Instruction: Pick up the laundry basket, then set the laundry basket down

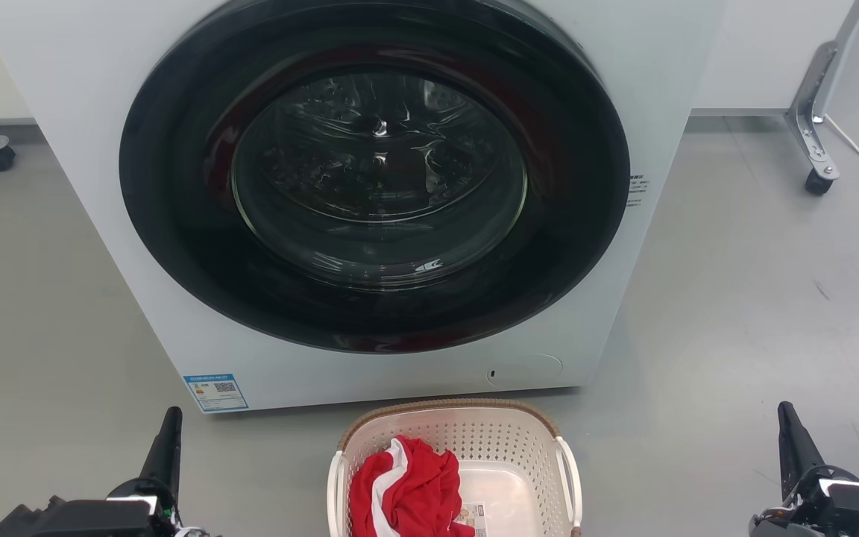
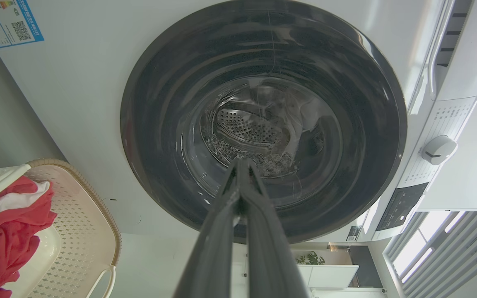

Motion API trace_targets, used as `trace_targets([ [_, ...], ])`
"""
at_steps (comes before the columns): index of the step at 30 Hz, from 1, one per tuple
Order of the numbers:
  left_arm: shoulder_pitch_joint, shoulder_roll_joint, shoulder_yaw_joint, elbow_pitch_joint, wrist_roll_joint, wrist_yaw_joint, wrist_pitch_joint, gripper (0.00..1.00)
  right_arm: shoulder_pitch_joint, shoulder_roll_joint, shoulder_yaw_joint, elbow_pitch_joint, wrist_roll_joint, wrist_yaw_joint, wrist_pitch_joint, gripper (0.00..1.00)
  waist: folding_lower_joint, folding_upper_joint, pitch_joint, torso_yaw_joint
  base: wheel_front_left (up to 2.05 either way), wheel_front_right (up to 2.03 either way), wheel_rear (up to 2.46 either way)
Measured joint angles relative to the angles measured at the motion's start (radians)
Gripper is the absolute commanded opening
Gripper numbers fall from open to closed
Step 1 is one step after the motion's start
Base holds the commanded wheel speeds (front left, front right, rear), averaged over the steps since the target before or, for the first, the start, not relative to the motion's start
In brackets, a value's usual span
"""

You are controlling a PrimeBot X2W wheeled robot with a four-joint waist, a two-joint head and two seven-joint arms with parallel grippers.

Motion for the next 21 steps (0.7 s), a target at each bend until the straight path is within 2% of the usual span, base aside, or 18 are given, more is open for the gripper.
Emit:
trace_targets([
  [21,0.000,0.000,0.000,0.000,0.000,0.000,0.000,0.00,0.000,0.000,0.000,0.000,0.000,0.000,0.000,0.00,0.0000,0.0000,0.000,0.000,0.00,0.00,0.00],
])
